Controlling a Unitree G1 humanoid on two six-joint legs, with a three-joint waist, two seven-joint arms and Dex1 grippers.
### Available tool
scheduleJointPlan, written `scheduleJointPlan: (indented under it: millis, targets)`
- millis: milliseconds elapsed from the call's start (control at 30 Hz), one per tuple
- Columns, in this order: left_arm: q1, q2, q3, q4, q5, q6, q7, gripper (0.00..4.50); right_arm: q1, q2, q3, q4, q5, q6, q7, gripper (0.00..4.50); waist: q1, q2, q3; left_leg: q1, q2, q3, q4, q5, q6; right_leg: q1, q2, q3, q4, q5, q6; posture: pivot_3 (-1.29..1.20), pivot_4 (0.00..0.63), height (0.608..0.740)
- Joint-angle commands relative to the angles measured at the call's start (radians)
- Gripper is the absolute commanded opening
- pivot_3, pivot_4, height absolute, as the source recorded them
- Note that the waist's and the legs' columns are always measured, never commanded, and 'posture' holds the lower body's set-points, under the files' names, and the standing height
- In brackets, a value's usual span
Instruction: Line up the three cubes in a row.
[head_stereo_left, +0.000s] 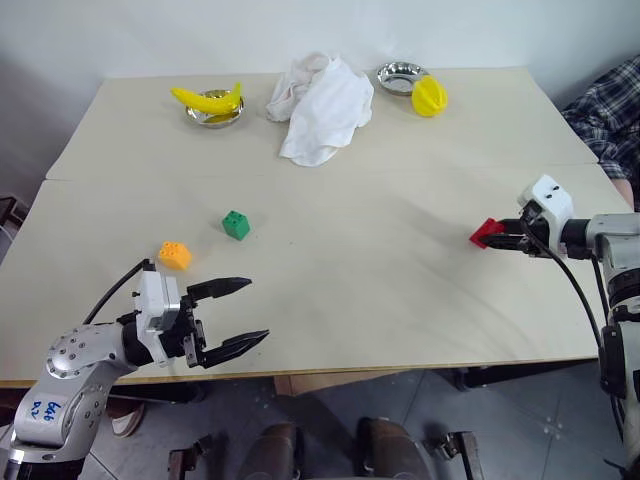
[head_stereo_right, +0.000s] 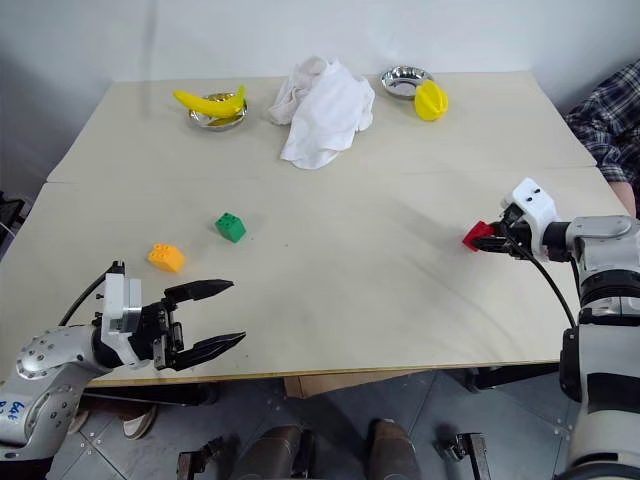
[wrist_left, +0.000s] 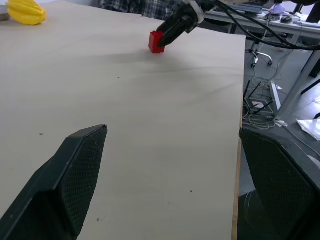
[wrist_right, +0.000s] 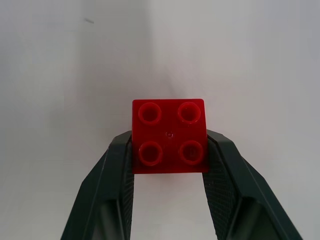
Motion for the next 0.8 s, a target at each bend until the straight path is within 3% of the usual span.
scheduleJointPlan:
  millis: [33,333,800]
  targets:
    - [0.003,0.013,0.03,0.023,0.008,-0.035,-0.034,4.5,-0.023,0.021,0.029,-0.11,0.035,-0.094,0.203,1.48,-0.004,0.0,0.0,0.0,0.0,0.0,0.0,0.0,0.0,0.0,0.0,0.0,0.0,0.0,0.0,0.0,0.15,0.74]
    - [-0.008,0.006,0.012,0.037,0.011,-0.031,-0.031,4.5,-0.009,0.056,0.283,-0.139,0.117,-0.293,0.259,1.48,-0.011,0.0,0.0,0.001,-0.001,-0.002,0.001,0.0,0.0,0.0,-0.001,-0.001,0.003,0.0,0.0,0.0,0.15,0.74]
    - [0.037,0.011,0.045,-0.007,-0.004,-0.011,-0.021,4.5,-0.052,0.097,0.463,-0.122,0.242,-0.22,0.259,1.48,-0.02,0.0,0.0,0.001,0.0,-0.002,0.001,0.0,-0.001,0.0,0.0,-0.001,0.003,0.0,0.0,0.0,0.15,0.74]
